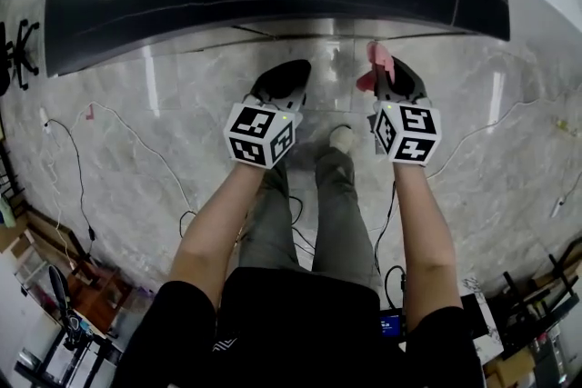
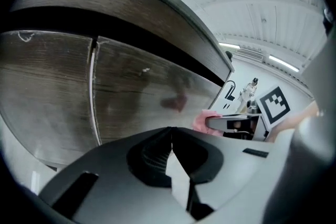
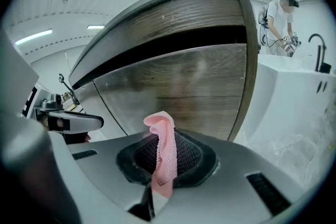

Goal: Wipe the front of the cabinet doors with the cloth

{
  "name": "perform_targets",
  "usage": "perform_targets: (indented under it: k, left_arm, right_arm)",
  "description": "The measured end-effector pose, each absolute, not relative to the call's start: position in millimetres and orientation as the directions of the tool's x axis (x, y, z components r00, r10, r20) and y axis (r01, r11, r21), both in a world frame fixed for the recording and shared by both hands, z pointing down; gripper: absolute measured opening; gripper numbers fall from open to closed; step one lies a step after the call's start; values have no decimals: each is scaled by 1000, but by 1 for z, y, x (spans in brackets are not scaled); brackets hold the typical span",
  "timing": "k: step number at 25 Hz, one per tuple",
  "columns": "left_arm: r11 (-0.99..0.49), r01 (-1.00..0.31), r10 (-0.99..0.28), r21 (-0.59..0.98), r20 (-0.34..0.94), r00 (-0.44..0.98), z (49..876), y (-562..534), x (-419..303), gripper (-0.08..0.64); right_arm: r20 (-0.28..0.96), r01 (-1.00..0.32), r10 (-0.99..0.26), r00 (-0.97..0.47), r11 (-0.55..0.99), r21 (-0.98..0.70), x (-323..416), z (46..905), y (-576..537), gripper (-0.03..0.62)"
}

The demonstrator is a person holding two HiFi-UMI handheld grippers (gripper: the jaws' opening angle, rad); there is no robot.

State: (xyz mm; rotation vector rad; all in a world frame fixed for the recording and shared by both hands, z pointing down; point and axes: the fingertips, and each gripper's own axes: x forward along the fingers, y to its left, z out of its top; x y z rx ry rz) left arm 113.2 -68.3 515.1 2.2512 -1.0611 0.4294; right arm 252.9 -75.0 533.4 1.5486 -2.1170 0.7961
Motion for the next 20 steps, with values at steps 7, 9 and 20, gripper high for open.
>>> perform_targets:
  k: [7,9,20]
  left_arm:
    - [-451,-812,-618,371,526,584,496,-61,65,9]
    - [-433,-820,-629,376,526,573,489,-59,52,9]
    - [-370,-846,-689,383,498,527,430,-54,-18,9]
  right_arm:
    - [601,-939,-721,-345,259,-227,206,507,-80,48]
    - [596,-935,-721,-354,268,-231,192,498,-80,48]
    - [554,-925,-741,-379,288,-248,129,432,-80,48]
